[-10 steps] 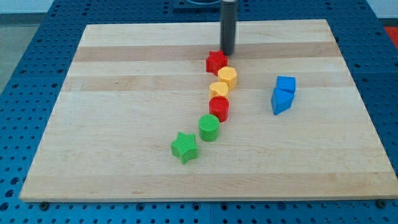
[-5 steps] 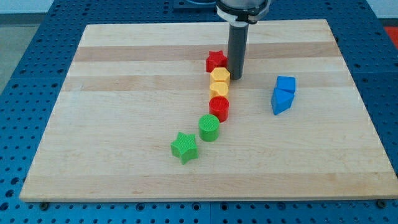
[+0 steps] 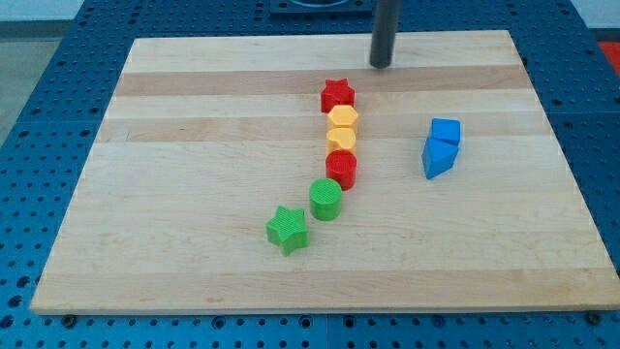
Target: Point your arm above the green star
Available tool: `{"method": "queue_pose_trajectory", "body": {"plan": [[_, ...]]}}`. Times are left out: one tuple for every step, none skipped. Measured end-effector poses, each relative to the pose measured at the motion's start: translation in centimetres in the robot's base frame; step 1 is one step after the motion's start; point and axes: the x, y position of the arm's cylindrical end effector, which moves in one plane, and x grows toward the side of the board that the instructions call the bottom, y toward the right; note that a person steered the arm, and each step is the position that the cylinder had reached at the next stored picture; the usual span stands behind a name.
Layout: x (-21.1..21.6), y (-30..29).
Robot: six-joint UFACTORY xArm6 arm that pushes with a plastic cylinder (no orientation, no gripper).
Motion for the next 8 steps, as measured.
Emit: {"method": "queue_pose_trajectory", "body": {"plan": [[-4.0,-7.8],[-4.6,-16.0],[-0.2,-21.8],[11.3,-27.1],[11.3,-27.1],[16.7,-27.1],[18.1,-27.1],[21.1,-23.3]]}}
